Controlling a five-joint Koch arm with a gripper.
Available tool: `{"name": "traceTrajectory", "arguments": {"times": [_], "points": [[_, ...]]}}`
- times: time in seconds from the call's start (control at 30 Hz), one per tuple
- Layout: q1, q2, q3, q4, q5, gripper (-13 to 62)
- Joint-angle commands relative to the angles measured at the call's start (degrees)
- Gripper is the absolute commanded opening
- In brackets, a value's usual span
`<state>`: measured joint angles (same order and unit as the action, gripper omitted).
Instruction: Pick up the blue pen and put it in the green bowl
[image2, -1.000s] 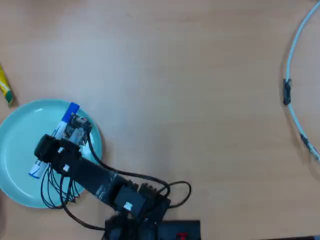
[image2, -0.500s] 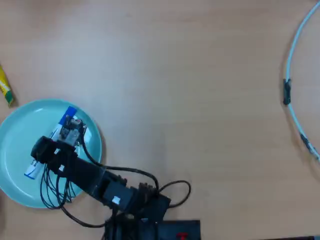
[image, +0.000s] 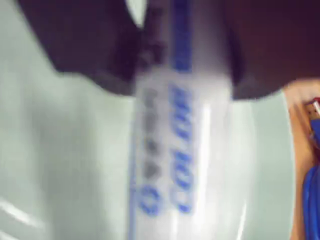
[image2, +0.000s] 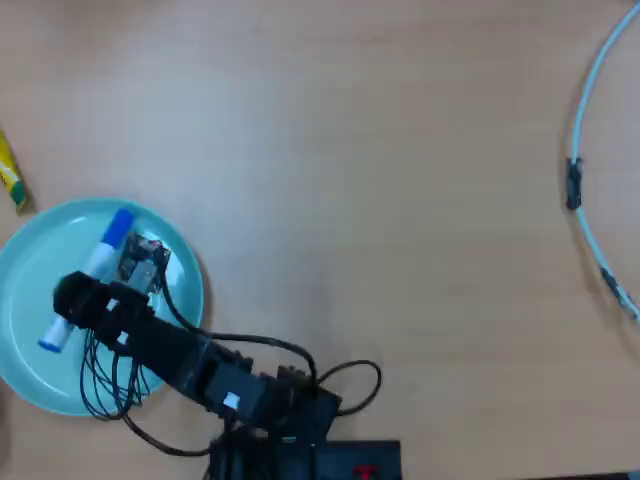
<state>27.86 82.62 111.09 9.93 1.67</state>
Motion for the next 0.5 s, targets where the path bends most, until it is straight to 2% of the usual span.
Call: {"name": "traceTrajectory", "arguments": {"times": [0.0,0.07,0.17,0.47], "points": [[-0.44,0.35,-1.23,-5.80,0.00,25.0],[-0.35,0.35,-1.23,-5.71,0.18,32.2],[-0.18,0.35,-1.23,-5.63,0.26,38.2],[0.09,0.44,-0.62,-5.19,0.79,37.3]]}}
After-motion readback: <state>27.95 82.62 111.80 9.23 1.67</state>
